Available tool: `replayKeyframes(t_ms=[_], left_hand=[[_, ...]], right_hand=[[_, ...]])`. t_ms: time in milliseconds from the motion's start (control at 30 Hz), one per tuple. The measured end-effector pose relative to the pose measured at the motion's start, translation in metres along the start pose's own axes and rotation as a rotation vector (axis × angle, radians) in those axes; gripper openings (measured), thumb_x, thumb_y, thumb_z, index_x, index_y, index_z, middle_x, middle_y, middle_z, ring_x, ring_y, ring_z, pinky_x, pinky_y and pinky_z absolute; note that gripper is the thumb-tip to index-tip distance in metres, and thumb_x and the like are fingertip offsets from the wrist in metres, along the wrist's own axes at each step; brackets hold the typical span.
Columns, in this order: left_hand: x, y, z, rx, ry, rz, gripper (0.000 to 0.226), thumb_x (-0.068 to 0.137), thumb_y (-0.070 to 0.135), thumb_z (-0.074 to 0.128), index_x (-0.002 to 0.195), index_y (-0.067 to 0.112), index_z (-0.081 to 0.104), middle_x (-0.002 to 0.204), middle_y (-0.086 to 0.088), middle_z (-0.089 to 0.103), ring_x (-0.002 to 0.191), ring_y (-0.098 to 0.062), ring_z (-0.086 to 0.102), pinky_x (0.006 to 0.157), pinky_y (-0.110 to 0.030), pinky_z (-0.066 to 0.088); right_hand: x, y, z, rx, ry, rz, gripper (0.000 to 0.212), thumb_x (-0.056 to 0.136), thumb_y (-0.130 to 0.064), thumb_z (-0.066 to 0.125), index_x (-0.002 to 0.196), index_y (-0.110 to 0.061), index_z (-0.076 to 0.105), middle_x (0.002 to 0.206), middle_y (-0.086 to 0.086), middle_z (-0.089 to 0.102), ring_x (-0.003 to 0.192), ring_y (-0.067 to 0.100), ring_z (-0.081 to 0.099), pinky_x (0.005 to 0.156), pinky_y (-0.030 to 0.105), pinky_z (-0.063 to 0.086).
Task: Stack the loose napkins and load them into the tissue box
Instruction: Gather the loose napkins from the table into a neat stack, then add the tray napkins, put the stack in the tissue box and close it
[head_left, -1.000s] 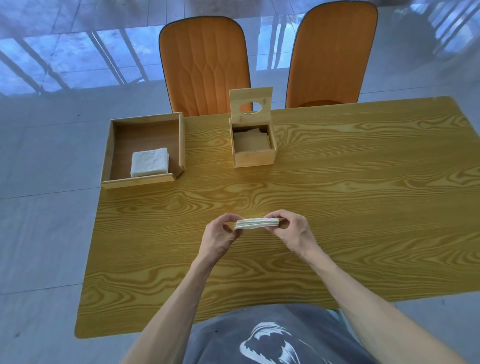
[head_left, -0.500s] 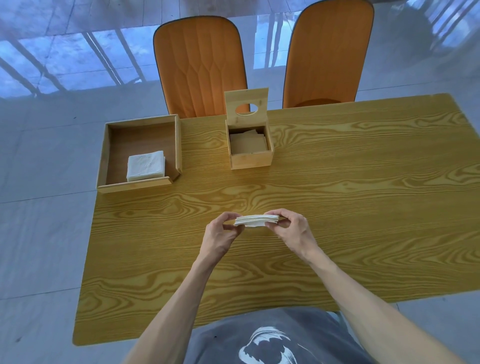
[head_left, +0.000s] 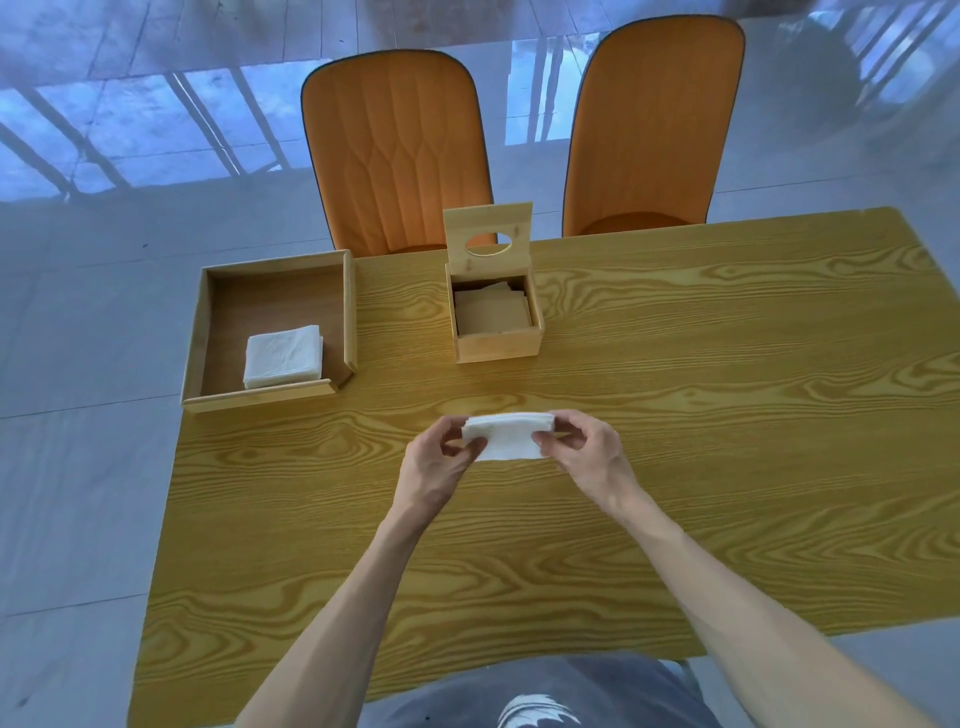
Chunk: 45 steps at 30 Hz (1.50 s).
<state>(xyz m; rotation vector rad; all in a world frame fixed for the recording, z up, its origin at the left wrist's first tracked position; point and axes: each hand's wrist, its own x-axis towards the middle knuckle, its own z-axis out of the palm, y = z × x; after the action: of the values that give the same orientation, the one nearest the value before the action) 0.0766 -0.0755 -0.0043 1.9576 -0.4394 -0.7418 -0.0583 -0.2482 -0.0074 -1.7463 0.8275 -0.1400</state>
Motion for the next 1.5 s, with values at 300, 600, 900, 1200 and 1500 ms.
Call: replayKeyframes(t_ms=[300,600,900,1200,1500], left_hand=[[0.08,0.079,-0.031,-0.068,0.123,0.078,0.025,0.088,0.037,0.071,0.107,0.022,0.066,0.096,0.008,0.07,0.09,-0.004,0.066,0.071,-0.015,0.051],[0.131,0.094,-0.029,0.001,0.244,-0.062,0.034,0.092,0.038,0.066,0.115,0.013,0.071,0.108,0.0,0.072,0.097,-0.014,0.065,0.082,-0.026,0.05],[0.144,0.094,-0.015,0.236,0.307,-0.135,0.034,0.092,0.041,0.059,0.114,0.019,0.073,0.11,0.004,0.072,0.091,-0.014,0.062,0.072,-0.028,0.045],[0.147,0.088,-0.009,0.493,0.348,-0.078,0.031,0.091,0.044,0.058,0.107,0.022,0.071,0.115,-0.002,0.061,0.105,-0.025,0.059,0.07,-0.034,0.045],[0.145,0.088,-0.004,0.563,0.426,-0.01,0.031,0.093,0.035,0.057,0.121,0.02,0.056,0.118,-0.002,0.064,0.105,-0.025,0.06,0.069,-0.034,0.042]], right_hand=[[0.083,-0.078,-0.017,0.054,0.065,-0.115,0.034,0.093,-0.03,0.067,0.12,-0.01,0.061,0.098,0.006,0.074,0.073,0.017,0.073,0.055,0.027,0.057],[0.139,-0.096,-0.007,-0.089,0.169,-0.036,0.045,0.096,-0.048,0.056,0.125,-0.013,0.059,0.093,0.003,0.076,0.071,0.015,0.073,0.073,0.043,0.061],[0.152,-0.097,-0.005,-0.35,0.28,-0.091,0.034,0.095,-0.04,0.061,0.108,-0.01,0.072,0.103,0.005,0.075,0.092,0.021,0.068,0.073,0.03,0.051],[0.161,-0.098,-0.001,-0.59,0.273,-0.022,0.038,0.099,-0.043,0.051,0.105,-0.013,0.073,0.109,0.014,0.067,0.085,0.028,0.064,0.058,0.026,0.037],[0.162,-0.101,0.004,-0.635,0.312,-0.079,0.025,0.094,-0.027,0.064,0.118,-0.017,0.062,0.114,0.009,0.062,0.091,0.024,0.066,0.069,0.037,0.056]])
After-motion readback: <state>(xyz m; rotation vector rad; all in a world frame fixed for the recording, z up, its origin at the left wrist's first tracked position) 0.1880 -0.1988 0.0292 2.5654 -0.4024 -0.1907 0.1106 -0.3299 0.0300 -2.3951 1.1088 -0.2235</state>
